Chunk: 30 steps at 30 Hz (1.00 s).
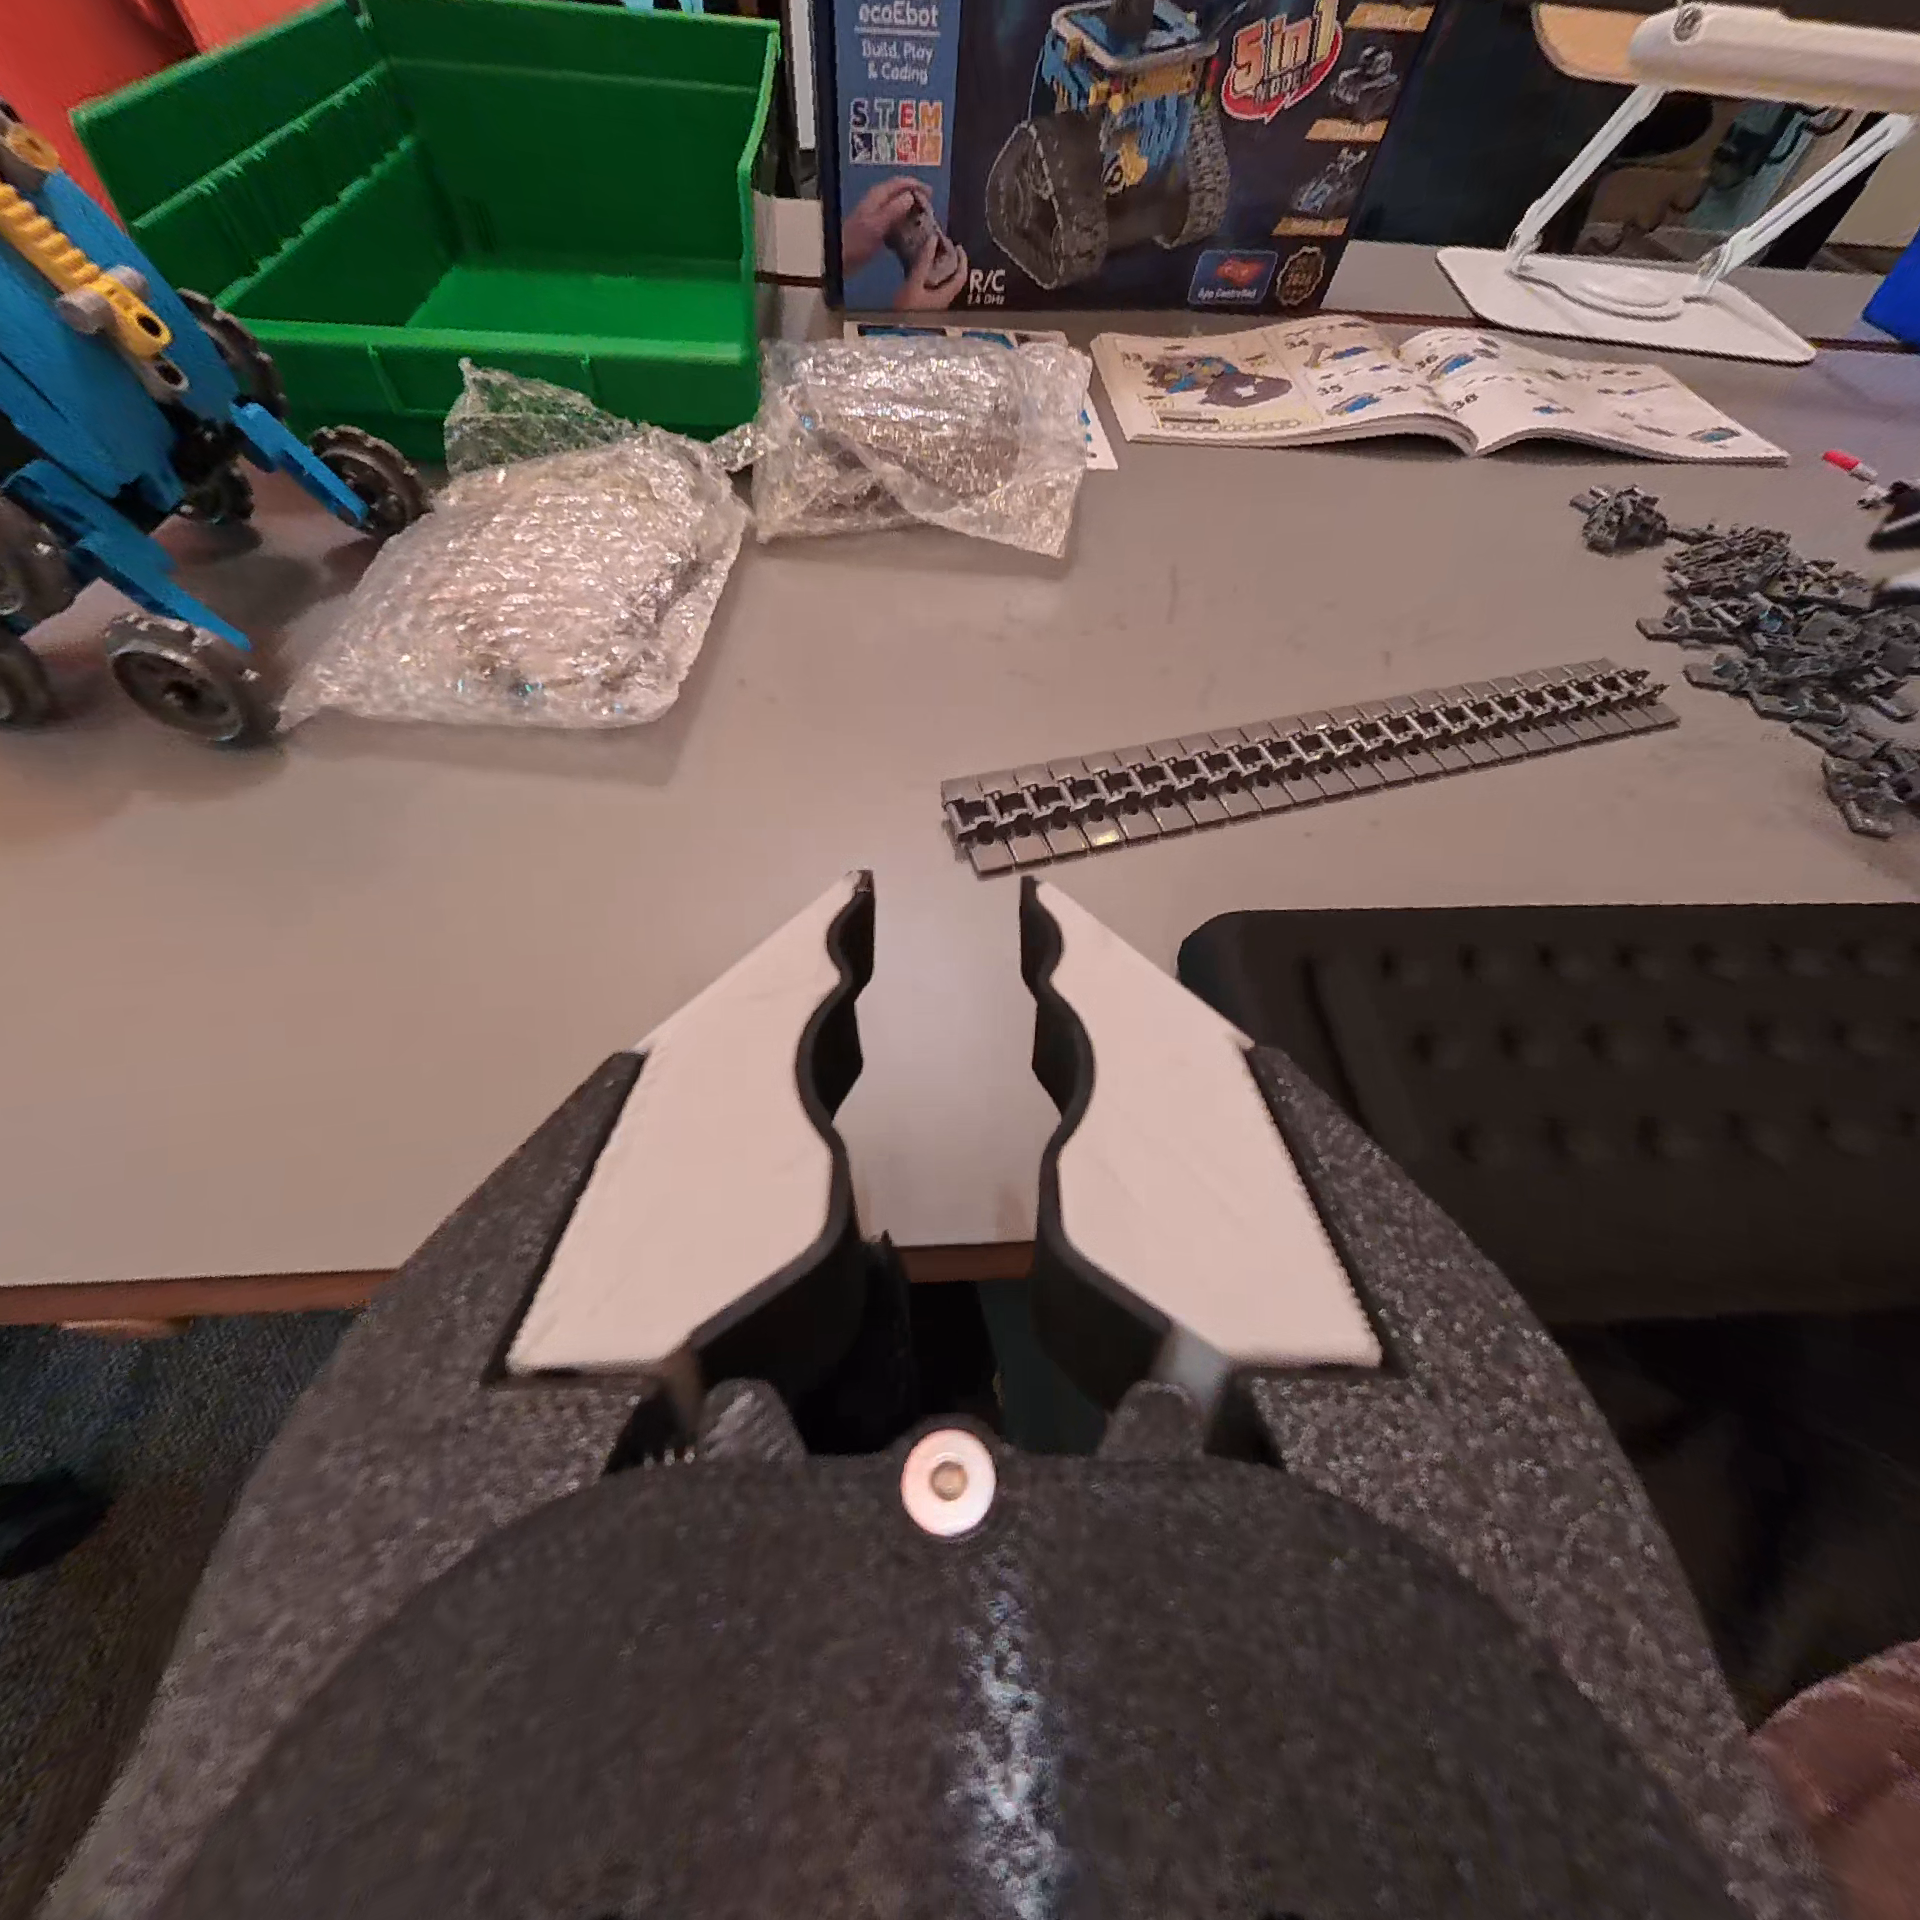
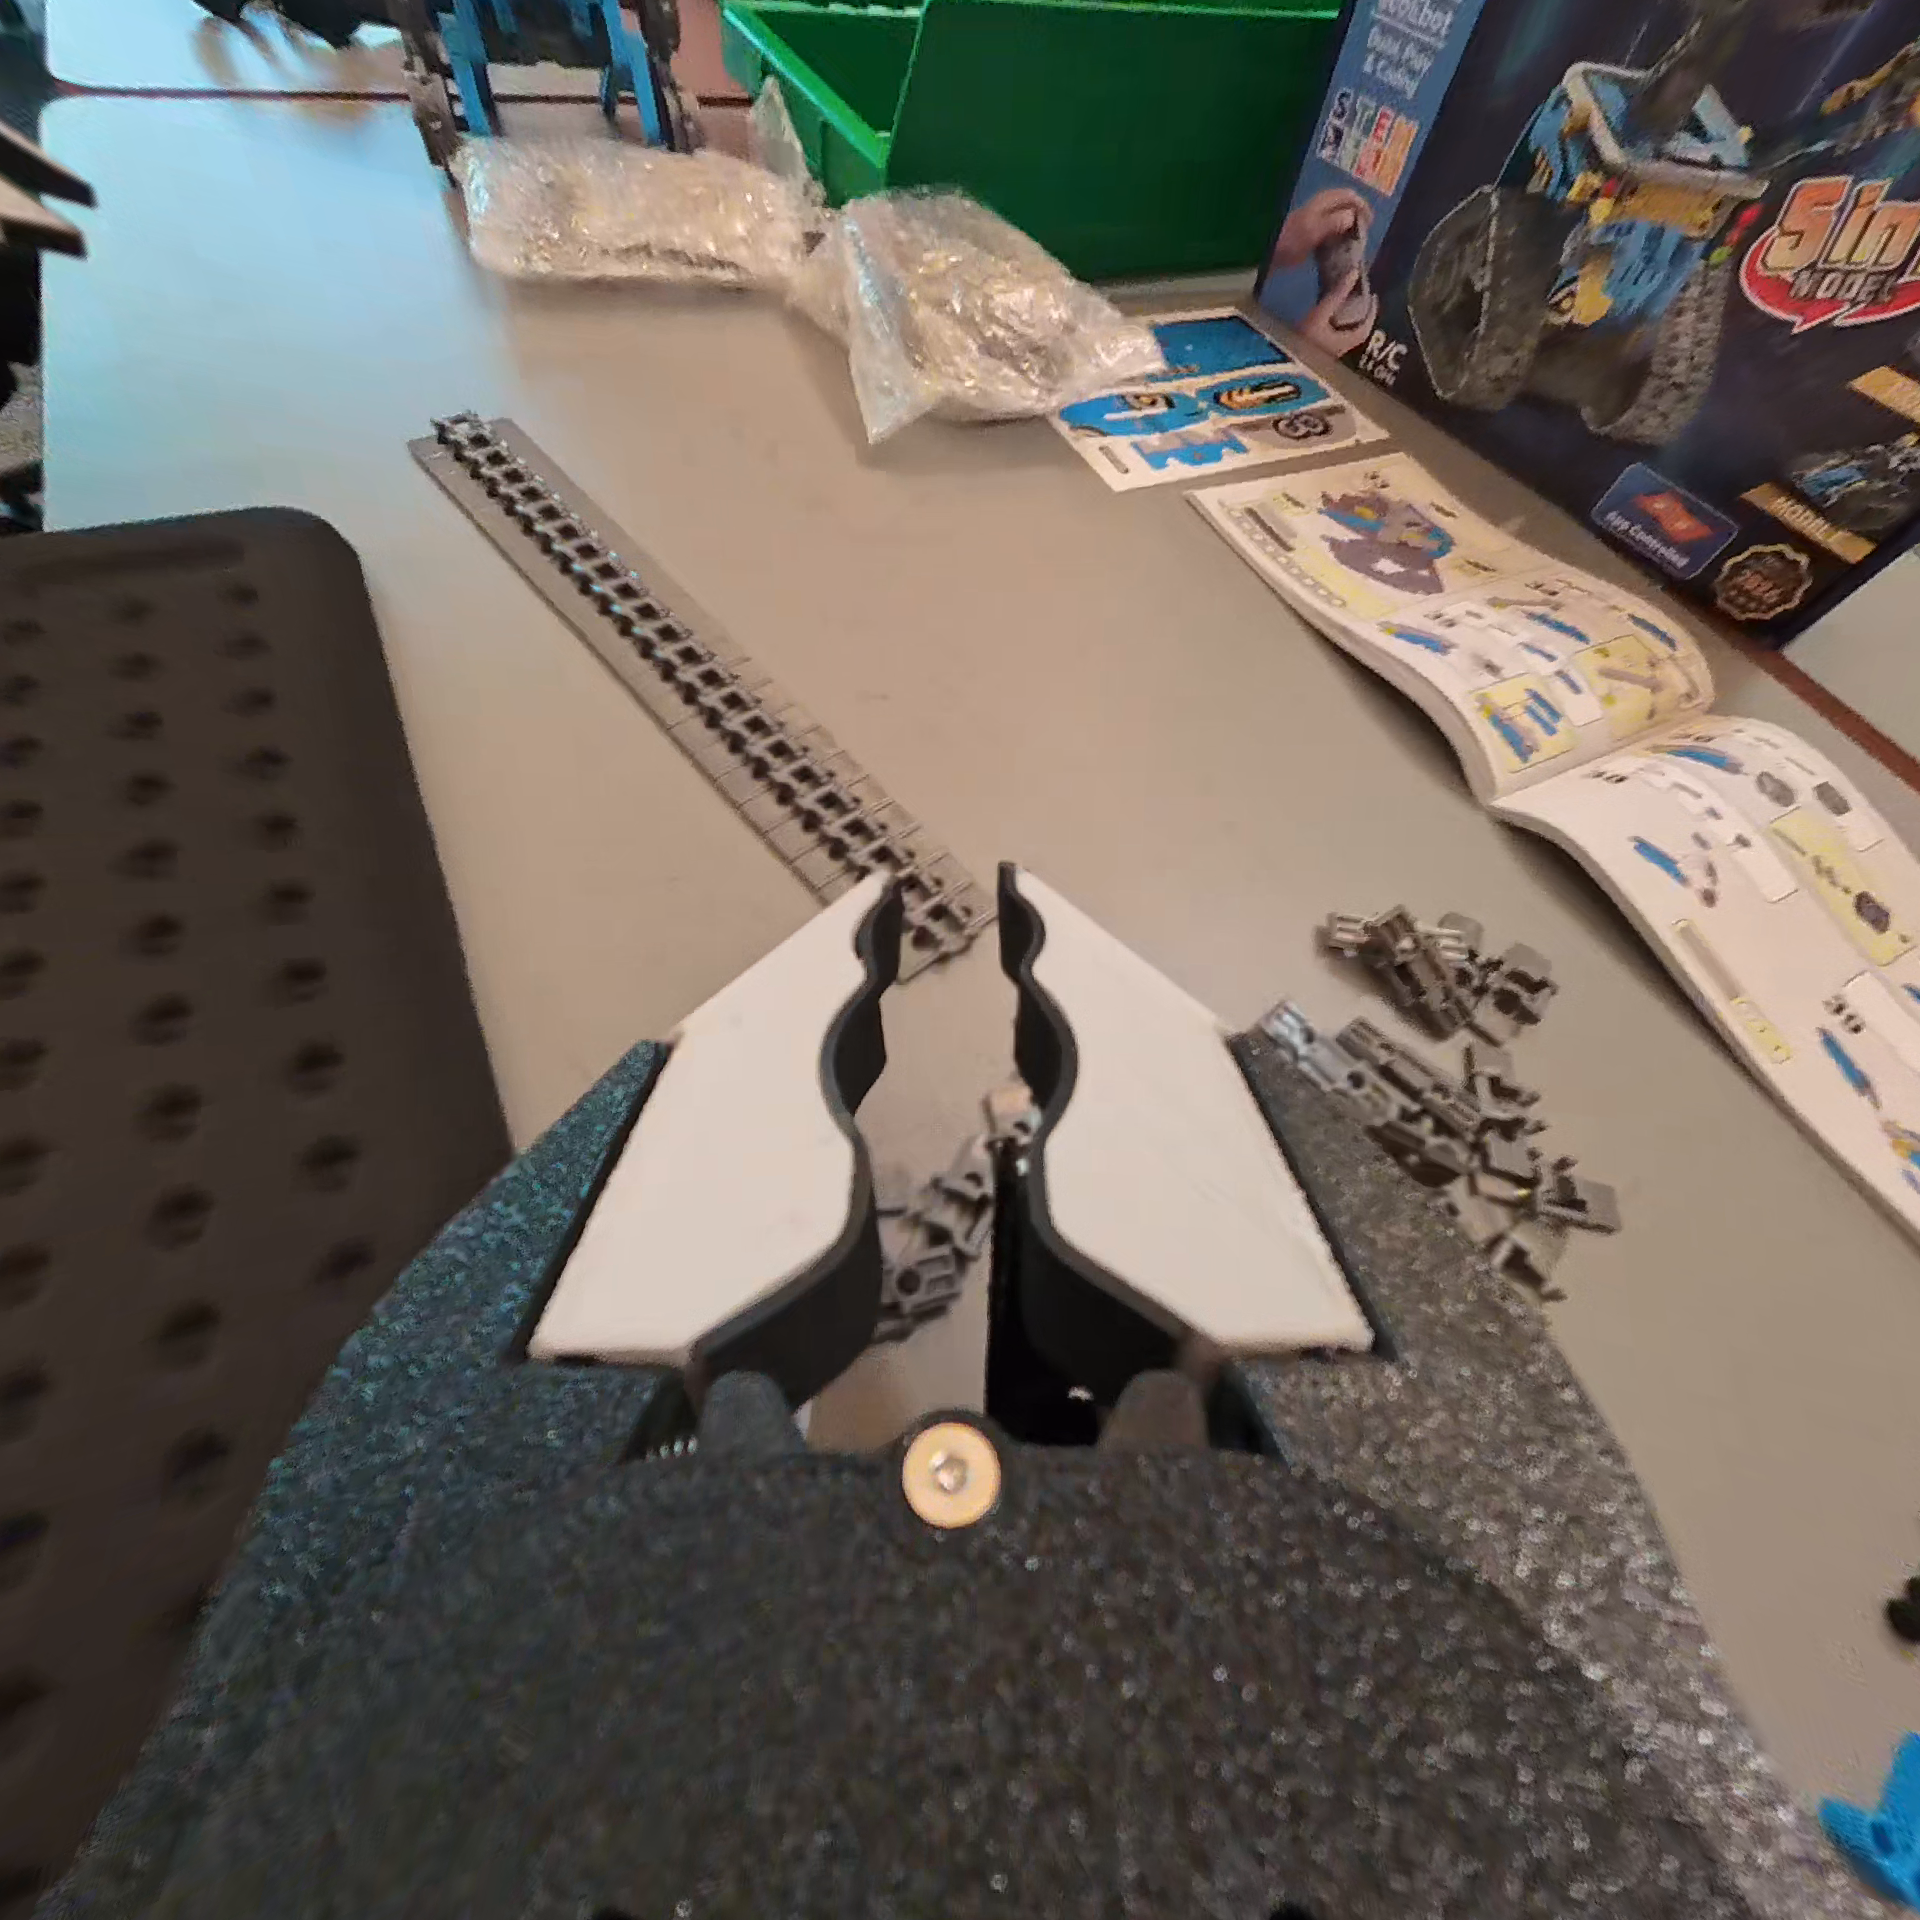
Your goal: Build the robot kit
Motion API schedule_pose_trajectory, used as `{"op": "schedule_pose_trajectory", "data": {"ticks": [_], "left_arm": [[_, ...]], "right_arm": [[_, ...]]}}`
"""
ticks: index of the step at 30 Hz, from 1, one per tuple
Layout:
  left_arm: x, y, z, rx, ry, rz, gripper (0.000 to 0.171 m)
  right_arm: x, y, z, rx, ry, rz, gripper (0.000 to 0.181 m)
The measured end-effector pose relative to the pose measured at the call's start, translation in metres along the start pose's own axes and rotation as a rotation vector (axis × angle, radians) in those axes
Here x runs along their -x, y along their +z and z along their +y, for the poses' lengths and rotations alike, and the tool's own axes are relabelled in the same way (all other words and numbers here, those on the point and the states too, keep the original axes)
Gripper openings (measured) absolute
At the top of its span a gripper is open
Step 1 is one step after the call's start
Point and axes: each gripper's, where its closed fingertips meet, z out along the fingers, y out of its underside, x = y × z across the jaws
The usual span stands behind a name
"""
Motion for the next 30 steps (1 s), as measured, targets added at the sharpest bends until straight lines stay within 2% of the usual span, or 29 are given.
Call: {"op": "schedule_pose_trajectory", "data": {"ticks": [4, 8, 24, 30], "left_arm": [[0.002, 0.000, -0.010, -0.068, 0.014, 0.018, 0.032], [0.006, -0.001, -0.014, -0.096, 0.014, 0.019, 0.036], [-0.021, 0.014, 0.002, -0.036, 0.173, 0.019, 0.036], [-0.022, 0.013, 0.004, -0.021, 0.139, 0.030, 0.036]], "right_arm": [[0.006, 0.001, 0.005, 0.023, -0.046, 0.009, 0.019], [0.006, 0.004, 0.007, 0.028, -0.013, -0.027, 0.018], [0.009, 0.008, 0.011, 0.041, 0.012, -0.075, 0.018], [0.014, 0.010, 0.013, 0.057, -0.013, -0.087, 0.018]]}}
